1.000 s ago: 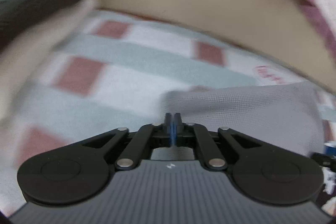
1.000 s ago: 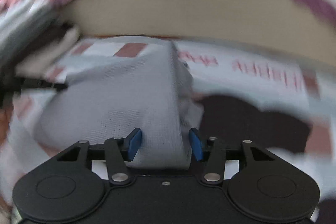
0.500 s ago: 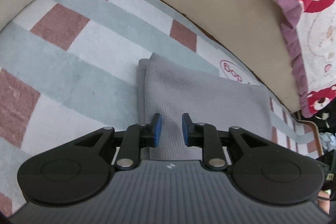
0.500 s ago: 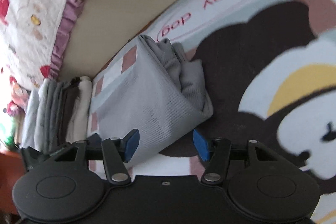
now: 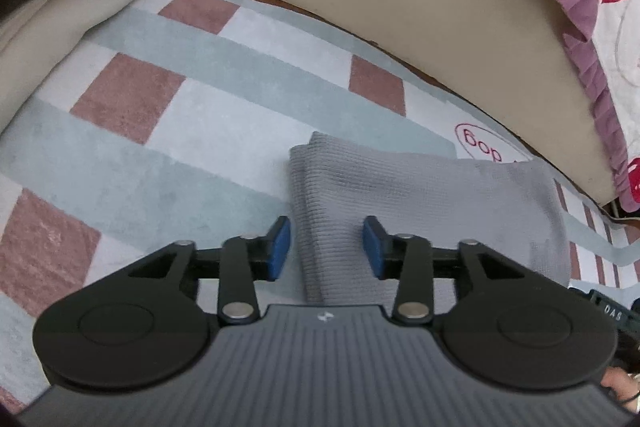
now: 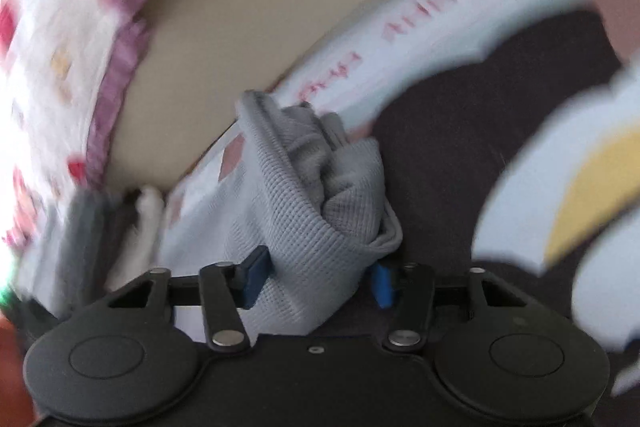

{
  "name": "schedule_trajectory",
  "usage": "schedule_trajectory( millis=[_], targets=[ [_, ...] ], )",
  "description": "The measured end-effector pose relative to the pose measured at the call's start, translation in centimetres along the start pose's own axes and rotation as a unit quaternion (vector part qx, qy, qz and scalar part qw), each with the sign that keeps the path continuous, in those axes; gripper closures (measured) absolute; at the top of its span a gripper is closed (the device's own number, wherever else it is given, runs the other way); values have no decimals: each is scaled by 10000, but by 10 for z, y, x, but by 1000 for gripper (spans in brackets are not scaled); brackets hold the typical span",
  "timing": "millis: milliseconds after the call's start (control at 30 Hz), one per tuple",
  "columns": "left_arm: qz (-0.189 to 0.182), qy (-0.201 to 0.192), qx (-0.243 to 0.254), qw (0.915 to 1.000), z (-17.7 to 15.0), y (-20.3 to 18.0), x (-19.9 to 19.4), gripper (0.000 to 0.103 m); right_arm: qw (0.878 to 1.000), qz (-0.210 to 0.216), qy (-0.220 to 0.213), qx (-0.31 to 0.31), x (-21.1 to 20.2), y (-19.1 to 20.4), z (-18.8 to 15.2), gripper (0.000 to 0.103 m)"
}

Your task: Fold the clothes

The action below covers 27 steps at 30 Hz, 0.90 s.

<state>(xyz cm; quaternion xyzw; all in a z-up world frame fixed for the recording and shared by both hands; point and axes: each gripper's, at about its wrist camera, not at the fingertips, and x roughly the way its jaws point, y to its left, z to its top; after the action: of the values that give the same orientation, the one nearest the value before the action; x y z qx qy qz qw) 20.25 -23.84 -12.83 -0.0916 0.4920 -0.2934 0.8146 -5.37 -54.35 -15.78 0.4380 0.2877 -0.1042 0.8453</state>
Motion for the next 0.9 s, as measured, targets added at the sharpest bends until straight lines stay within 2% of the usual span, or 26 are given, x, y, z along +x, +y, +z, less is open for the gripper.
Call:
schedule_trajectory(
  millis=[67,167,333,433,567,600,700,767,800,900],
  targets=[
    [-44,34,-90,9999,0,3,1,61,9984,-105,-193,-518,-3,10,-1,56],
    [-260,6,-227,9994,1,6,-3,61,9907,-366,-427,-1239,-7,28,-1,57],
    [-552,-22,-388,9977,2,4,-11,55,9758,-735,-449,-2010,2,39,7,58],
    [-710,-12,-583,9958,2,7,-12,54,9852,-695,-187,-1556,2,31,19,56],
    [-904,97,-705,9934,1,8,-4,48,9938,-591,92,-940,-4,19,24,47],
    [-826,149,-592,9947,1,6,2,45,9952,-545,137,-797,-6,14,24,45],
    [-51,70,-58,9999,2,-8,16,44,9992,-314,141,-192,-4,-2,19,39],
    [64,76,131,9999,5,-11,25,36,9996,-133,77,246,0,-13,16,35],
    [116,80,224,9996,6,-12,30,31,9996,-67,-18,270,2,-14,15,34],
    [-45,-44,67,10000,12,-9,39,20,9997,-31,-218,64,14,-6,15,28]
  ],
)
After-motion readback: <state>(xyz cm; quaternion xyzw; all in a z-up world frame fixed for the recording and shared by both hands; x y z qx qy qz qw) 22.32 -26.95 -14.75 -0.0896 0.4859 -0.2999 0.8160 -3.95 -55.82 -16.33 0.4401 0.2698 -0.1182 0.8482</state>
